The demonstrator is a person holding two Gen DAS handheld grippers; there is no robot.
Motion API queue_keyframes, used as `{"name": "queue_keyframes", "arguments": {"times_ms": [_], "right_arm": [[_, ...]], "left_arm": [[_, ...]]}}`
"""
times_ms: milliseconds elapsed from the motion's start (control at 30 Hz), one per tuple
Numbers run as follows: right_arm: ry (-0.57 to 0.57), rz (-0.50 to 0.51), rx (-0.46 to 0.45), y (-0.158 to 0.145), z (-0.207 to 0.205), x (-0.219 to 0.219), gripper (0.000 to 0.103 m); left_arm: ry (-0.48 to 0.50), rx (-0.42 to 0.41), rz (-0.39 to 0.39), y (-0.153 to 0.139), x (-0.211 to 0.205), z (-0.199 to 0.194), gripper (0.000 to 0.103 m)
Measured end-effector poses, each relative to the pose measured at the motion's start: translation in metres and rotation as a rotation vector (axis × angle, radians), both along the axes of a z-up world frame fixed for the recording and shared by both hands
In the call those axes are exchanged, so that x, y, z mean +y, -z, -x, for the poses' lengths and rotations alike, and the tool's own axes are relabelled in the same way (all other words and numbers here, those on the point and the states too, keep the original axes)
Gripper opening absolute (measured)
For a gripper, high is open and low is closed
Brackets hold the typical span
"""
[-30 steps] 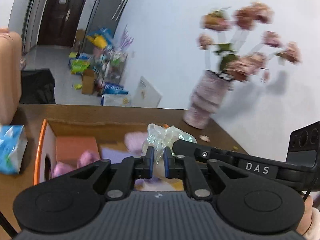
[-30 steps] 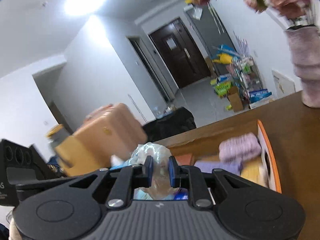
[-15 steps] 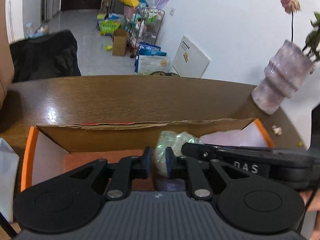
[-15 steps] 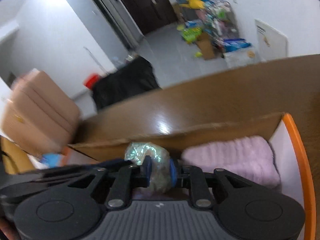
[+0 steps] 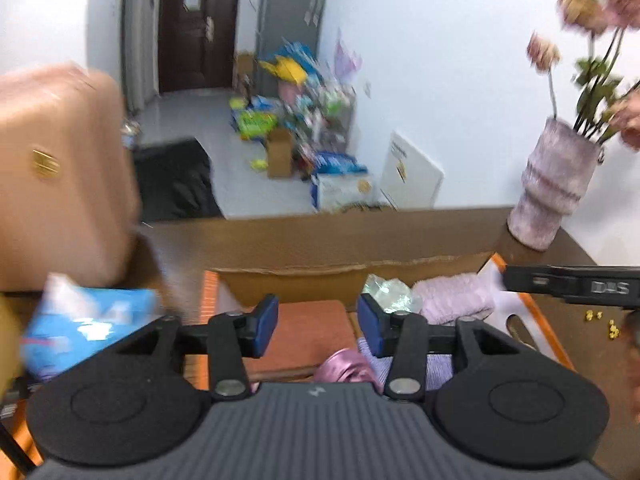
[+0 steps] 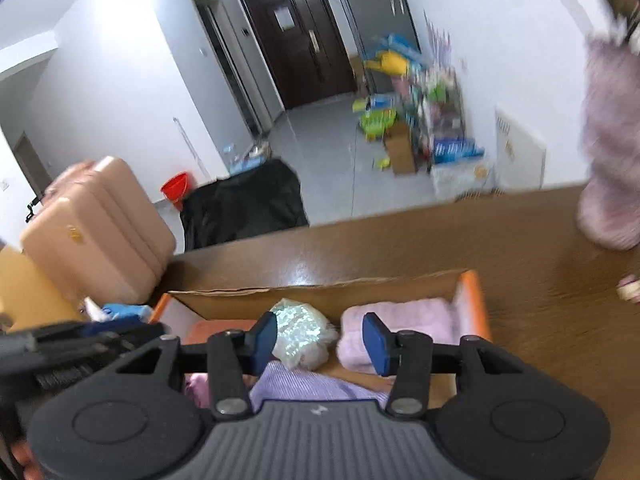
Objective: Organize soft objects
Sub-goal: 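Open both grippers to release the plastic bag in the box, then withdraw both grippers from the box toward the white triangular sponge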
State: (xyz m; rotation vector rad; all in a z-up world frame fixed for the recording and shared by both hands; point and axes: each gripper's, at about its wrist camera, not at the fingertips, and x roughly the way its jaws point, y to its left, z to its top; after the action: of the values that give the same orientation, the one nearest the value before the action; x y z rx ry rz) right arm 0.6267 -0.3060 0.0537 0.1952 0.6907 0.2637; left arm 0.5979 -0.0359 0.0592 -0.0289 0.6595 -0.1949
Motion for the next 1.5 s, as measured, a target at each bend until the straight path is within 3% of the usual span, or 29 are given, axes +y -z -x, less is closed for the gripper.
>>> {"name": "queue_keyframes", "arguments": {"times_ms": [133, 233, 333, 400, 467, 567, 700, 900, 1033, 1200, 1367, 1500], "right_arm": [[0.031, 0.110, -0.136, -0.040, 0.075, -0.019, 0.055], [0.036, 0.132, -0.219, -0.060, 0.133, -0.028, 0.059], [0.045, 0.136, -0.290, -0.073, 0.191, -0.031, 0.060], [0.043, 0.146, -0.343, -0.077, 0.227, -0.028, 0.061], [0.030, 0.161, -0.395, -0.078, 0.263, -0.024, 0.067], [0.012, 0.182, -0.460, -0.071, 0.314, -0.016, 0.070], [0.009, 0.167, -0.512, -0.041, 0.377, -0.005, 0.080], [0.021, 0.137, -0.492, 0.016, 0.462, 0.014, 0.082], [-0.012, 0.079, -0.382, 0.042, 0.477, 0.017, 0.082], [-0.012, 0.097, -0.375, 0.047, 0.483, 0.023, 0.082], [-0.009, 0.110, -0.355, 0.052, 0.467, 0.022, 0.082], [-0.006, 0.114, -0.310, 0.059, 0.439, 0.019, 0.082]], "left_arm": [[-0.050, -0.121, -0.085, -0.040, 0.015, 0.074, 0.059], [-0.074, -0.209, -0.100, -0.060, 0.025, 0.135, 0.069], [-0.097, -0.276, -0.108, -0.068, 0.029, 0.189, 0.073], [-0.107, -0.305, -0.100, -0.068, 0.030, 0.222, 0.083], [-0.115, -0.328, -0.101, -0.063, 0.033, 0.250, 0.085], [-0.121, -0.365, -0.128, -0.048, 0.032, 0.289, 0.088], [-0.133, -0.414, -0.134, -0.019, 0.035, 0.349, 0.095], [-0.093, -0.406, -0.037, 0.019, 0.045, 0.429, 0.100], [-0.060, -0.379, -0.075, 0.033, 0.042, 0.446, 0.102], [-0.052, -0.356, -0.057, 0.039, 0.040, 0.443, 0.102], [-0.047, -0.333, -0.064, 0.046, 0.038, 0.430, 0.102], [-0.044, -0.283, -0.066, 0.058, 0.028, 0.398, 0.102]]}}
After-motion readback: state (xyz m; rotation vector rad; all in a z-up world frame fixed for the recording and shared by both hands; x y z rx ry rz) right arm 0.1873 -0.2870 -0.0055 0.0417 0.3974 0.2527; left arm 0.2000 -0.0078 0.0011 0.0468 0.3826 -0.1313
